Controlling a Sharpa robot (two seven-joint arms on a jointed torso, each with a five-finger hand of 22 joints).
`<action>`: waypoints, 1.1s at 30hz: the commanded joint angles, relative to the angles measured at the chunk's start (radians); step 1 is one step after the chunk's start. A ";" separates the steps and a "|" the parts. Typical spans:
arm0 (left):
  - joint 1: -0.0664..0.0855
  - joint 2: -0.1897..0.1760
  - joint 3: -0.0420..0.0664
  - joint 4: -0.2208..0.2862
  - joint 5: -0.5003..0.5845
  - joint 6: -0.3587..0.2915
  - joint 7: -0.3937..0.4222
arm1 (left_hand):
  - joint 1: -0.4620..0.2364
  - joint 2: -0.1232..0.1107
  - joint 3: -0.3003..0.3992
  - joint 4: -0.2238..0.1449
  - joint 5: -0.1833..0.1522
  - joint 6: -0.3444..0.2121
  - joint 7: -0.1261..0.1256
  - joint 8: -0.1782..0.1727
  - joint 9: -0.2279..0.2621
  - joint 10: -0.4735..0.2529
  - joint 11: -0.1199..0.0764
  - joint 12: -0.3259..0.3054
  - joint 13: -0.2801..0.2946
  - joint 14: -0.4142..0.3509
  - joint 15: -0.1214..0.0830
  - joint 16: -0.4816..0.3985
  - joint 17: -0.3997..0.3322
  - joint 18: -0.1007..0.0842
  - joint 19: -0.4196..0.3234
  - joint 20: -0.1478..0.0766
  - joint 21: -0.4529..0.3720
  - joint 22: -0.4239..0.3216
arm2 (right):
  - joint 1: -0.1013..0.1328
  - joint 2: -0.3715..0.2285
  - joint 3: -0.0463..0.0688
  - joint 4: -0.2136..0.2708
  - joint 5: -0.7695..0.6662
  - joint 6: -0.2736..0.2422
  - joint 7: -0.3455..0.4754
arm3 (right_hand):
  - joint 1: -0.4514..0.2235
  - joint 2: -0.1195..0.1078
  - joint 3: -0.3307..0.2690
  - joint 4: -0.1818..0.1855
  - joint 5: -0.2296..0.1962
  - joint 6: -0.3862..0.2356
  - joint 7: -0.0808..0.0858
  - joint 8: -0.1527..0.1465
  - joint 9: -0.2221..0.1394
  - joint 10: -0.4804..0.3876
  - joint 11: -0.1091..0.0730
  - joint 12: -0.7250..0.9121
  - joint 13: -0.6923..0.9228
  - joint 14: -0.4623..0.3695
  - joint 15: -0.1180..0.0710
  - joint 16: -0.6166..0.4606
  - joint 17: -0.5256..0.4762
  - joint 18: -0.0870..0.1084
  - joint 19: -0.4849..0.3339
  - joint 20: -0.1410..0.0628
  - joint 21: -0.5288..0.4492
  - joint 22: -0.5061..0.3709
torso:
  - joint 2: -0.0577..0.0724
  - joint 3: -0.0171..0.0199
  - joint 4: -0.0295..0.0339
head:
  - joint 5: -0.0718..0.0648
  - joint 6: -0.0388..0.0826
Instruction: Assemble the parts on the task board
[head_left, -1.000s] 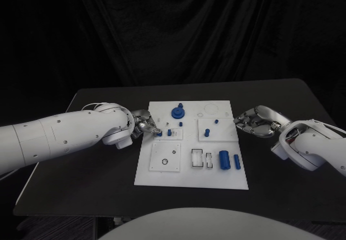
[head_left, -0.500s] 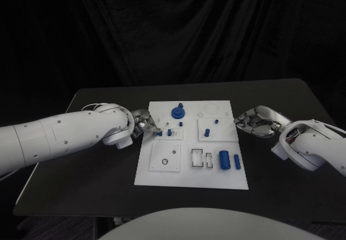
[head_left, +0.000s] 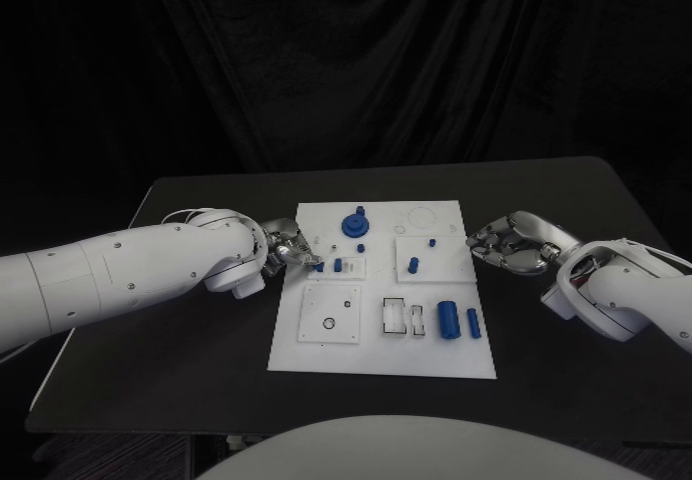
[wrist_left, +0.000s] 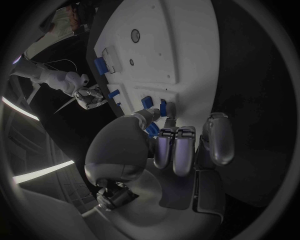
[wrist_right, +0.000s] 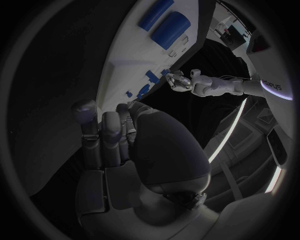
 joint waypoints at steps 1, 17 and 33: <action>-0.006 0.003 -0.001 -0.001 0.006 0.000 0.013 | 0.000 0.008 0.008 0.000 0.000 -0.002 -0.003 0.000 0.000 0.105 -0.005 0.003 0.263 0.104 -0.005 0.007 0.263 0.013 -0.008 0.001 -0.005 0.080 | -0.003 -0.001 0.001 0.000 -0.001 0.001 -0.012 | 0.011 -0.003 0.005 0.002 0.002 0.006 -0.001 -0.003 -0.001 -0.004 0.000 -0.004 -0.001 -0.007 0.002 -0.003 -0.002 0.007 -0.002 -0.004 -0.004 0.044 | 0.000 -0.0003 0.0000 | 0.001 0.000; -0.012 -0.003 -0.001 0.016 0.006 0.032 -0.001 | -0.039 0.005 -0.025 0.030 -0.187 -0.010 0.005 -0.015 -0.016 0.105 0.004 0.003 0.263 0.104 0.003 0.007 0.263 0.016 -0.019 0.009 -0.022 0.075 | -0.004 0.000 0.001 0.000 -0.001 0.006 -0.016 | 0.011 -0.005 0.006 0.000 0.002 0.007 -0.001 -0.003 -0.001 -0.005 0.001 -0.004 -0.002 -0.008 0.002 -0.005 -0.003 0.007 -0.003 -0.004 -0.007 0.044 | -0.001 -0.0002 -0.0011 | 0.004 0.000; -0.013 0.000 -0.001 -0.017 0.006 0.079 -0.059 | -0.185 0.013 -0.276 0.177 -0.351 -0.026 0.027 -0.070 -0.063 0.105 0.024 0.003 0.263 0.104 0.020 0.007 0.263 0.019 -0.023 0.025 -0.042 0.079 | -0.005 0.001 0.001 -0.001 -0.001 0.010 -0.016 | 0.014 -0.007 0.008 -0.004 0.002 0.007 -0.001 -0.003 -0.001 -0.005 0.000 -0.004 -0.002 -0.008 0.001 -0.005 -0.003 0.007 -0.003 -0.004 -0.008 0.044 | -0.001 -0.0001 -0.0003 | 0.005 0.000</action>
